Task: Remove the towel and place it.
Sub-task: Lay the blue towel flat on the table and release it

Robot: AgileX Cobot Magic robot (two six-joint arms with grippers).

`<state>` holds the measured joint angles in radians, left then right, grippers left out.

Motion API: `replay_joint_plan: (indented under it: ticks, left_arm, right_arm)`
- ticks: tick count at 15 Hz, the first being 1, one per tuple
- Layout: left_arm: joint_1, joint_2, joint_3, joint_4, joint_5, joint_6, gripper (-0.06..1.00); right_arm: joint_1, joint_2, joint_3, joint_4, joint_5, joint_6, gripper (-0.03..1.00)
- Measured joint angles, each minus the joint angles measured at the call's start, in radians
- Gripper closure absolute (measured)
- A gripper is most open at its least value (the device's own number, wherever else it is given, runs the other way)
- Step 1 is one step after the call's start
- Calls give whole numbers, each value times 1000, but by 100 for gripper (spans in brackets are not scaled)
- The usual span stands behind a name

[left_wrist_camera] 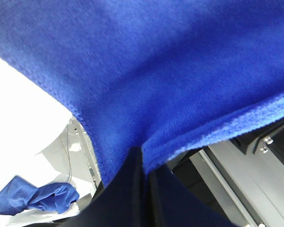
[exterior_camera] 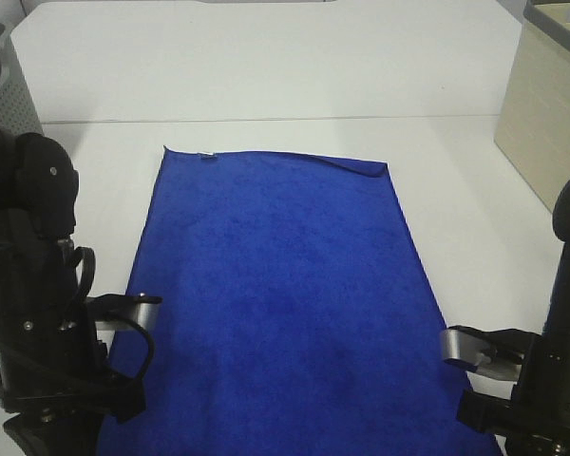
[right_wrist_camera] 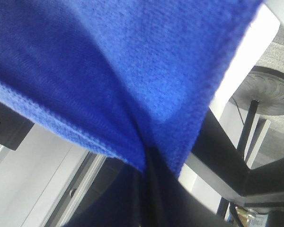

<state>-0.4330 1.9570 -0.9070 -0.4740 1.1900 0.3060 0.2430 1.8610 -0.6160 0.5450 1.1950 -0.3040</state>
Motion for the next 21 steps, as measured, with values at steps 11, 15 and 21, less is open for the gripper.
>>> replay_joint_plan:
  ticks: [11,15,21]
  left_arm:
    - [-4,22,-2,83,6,36,88]
    - [0,22,-2,111,14,44,80]
    - [3,25,-1,79,15,62,72]
  right_arm:
    - [-1,56,-27,-55,3,-17,97]
    - [-3,56,-27,-114,-1,-17,97]
    - [-3,56,-27,-108,-17,-17,81]
